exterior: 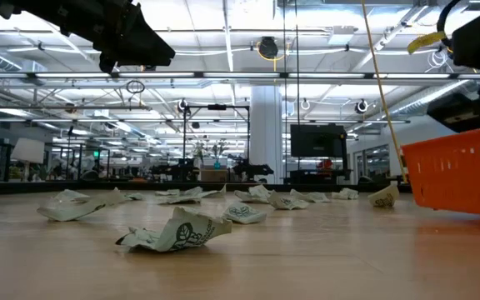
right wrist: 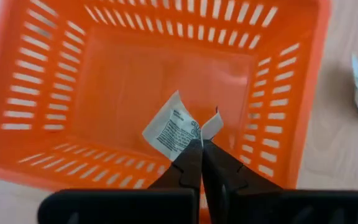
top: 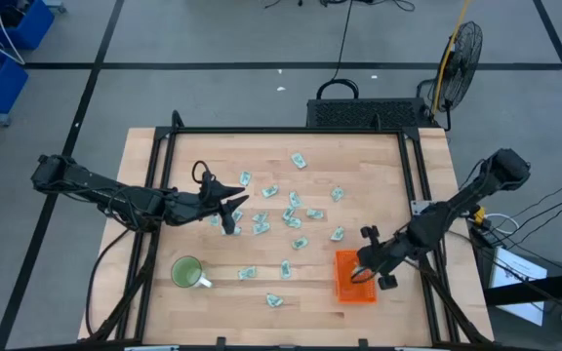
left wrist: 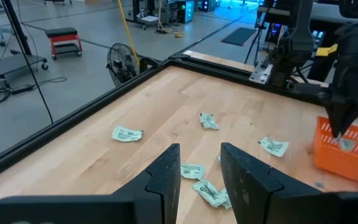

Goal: Pick and place Stevia / Truvia into bins
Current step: Put the stevia packet into the orange basket

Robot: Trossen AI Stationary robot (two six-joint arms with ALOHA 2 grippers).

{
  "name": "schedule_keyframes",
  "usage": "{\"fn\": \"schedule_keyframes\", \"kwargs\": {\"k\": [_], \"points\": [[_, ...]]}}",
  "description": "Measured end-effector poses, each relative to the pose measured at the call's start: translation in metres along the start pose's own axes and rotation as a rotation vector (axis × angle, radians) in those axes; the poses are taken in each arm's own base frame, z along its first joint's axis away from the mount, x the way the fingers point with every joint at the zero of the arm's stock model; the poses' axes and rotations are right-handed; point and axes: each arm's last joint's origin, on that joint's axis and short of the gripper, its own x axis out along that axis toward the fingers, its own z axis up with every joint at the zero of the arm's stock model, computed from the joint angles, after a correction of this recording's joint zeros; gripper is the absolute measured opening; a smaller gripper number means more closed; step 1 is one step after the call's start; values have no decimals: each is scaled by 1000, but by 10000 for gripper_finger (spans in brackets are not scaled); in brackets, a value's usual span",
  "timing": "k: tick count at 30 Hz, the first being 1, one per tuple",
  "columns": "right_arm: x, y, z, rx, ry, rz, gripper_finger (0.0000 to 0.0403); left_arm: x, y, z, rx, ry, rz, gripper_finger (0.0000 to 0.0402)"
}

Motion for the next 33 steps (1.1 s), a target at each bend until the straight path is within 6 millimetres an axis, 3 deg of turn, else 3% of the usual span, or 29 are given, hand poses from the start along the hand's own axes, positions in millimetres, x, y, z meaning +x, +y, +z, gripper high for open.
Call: {"fn": "schedule_keyframes", "kwargs": {"k": [12, 17, 20, 28, 33], "points": [[-1, -2, 2, -13, -21, -2, 70, 0, 0, 0, -8, 0, 0, 120], [-9, -2, 6, -8, -84, 21, 74, 0, 0, 0, 9, -3, 3, 120], [-17, -3, 8, -40, -142, 5, 71, 2, 3, 3, -85, -21, 15, 120], [-45, -14, 13, -179, -345, -296, 75, 12, 23, 15, -252, -101, 95, 120], [-55, -31, 13, -142, -370, -481, 91, 21, 42, 21, -308, -124, 148, 120]]}}
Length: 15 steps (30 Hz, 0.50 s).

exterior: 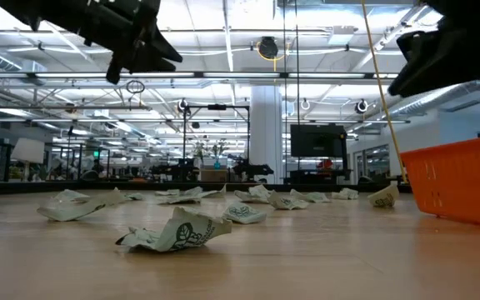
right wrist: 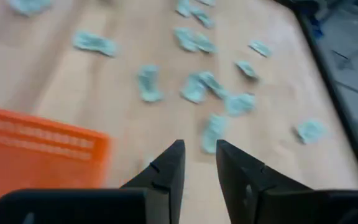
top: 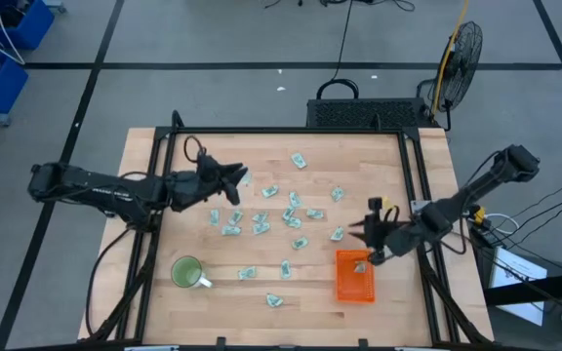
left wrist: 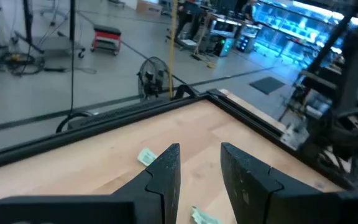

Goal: Pick and place Stevia / Truvia into bins
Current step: Put the stevia packet into the orange basket

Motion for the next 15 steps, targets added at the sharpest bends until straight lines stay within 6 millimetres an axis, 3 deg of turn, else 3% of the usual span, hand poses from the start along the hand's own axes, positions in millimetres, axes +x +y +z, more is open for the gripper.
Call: {"fn": "schedule_keyframes", "kwargs": {"k": [8, 12, 15], "points": [[27, -38, -9, 78, 141, -192, 149, 10, 15, 7, -37, 11, 4, 120], [56, -56, -32, 197, 186, -293, 156, 10, 16, 8, -19, 7, 13, 120], [75, -65, -55, 283, 180, -268, 152, 10, 16, 7, -14, 8, 14, 120]]}}
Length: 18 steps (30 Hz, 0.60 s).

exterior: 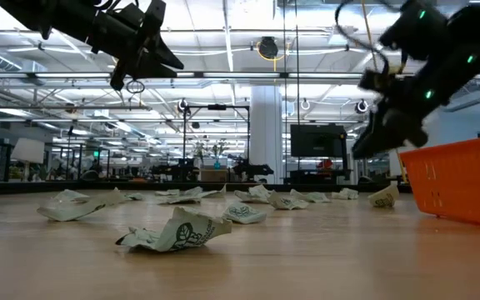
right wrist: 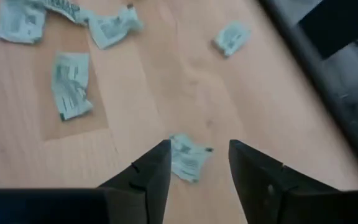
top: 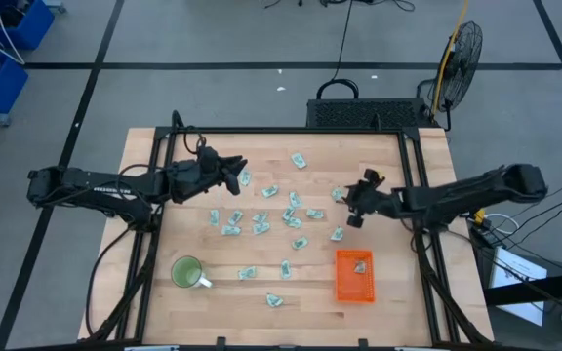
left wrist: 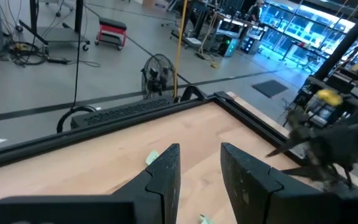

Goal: Pick and place Stevia / Truvia into bins
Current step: Put the stevia packet into the orange basket

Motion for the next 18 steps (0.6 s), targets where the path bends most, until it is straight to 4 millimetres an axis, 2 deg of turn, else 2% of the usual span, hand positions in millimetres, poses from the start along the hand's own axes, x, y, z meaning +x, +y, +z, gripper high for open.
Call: {"fn": "schedule_keyframes", "kwargs": {"k": [4, 9, 14, 18], "points": [[19, -12, -7, 118, -48, 53, 147, 0, 0, 0, 33, -1, 3, 120], [36, -24, -18, 234, 44, 60, 148, 0, 0, 0, 42, -1, 4, 120], [51, -27, -30, 244, 134, 31, 149, 0, 0, -1, 73, 4, 6, 120], [57, -26, -30, 245, 119, 25, 135, 0, 0, -1, 77, 5, 6, 120]]}}
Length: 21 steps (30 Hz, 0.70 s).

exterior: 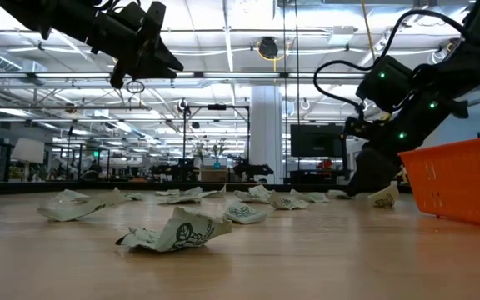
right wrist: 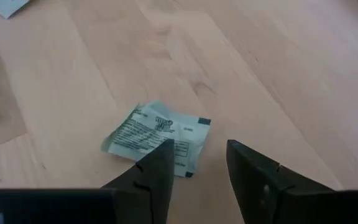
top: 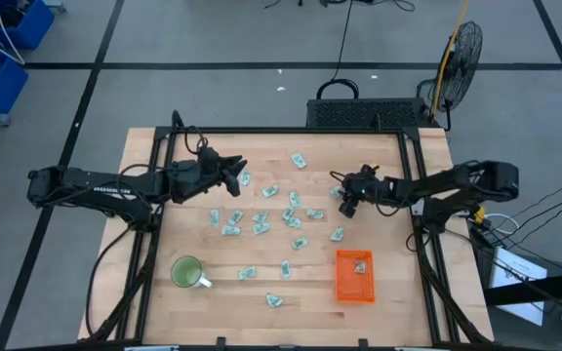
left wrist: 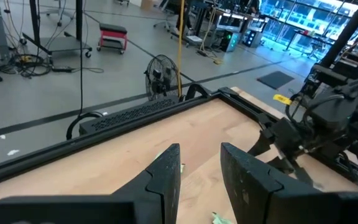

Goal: Pick and place Stevia / Truvia into bins
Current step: Put the stevia packet into the orange basket

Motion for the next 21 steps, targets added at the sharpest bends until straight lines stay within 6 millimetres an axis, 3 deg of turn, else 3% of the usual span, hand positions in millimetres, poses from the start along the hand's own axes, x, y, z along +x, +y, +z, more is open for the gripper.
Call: {"fn": "schedule_keyframes", "kwargs": {"k": [4, 10, 13, 17, 21], "points": [[2, 1, 0, -14, -5, 3, 101, 0, 1, -1, 8, 13, 6, 120], [1, 2, 1, -30, -11, 18, 15, 0, 4, -8, 29, 72, 33, 120], [-1, 6, 4, -45, -41, 79, 8, -1, 5, -10, 29, 97, 44, 120], [-18, 17, 14, -66, -130, 246, 2, -1, 5, -11, -3, 106, 48, 120], [-51, 34, 24, -131, -250, 548, 3, -1, 4, -12, -3, 107, 44, 120]]}}
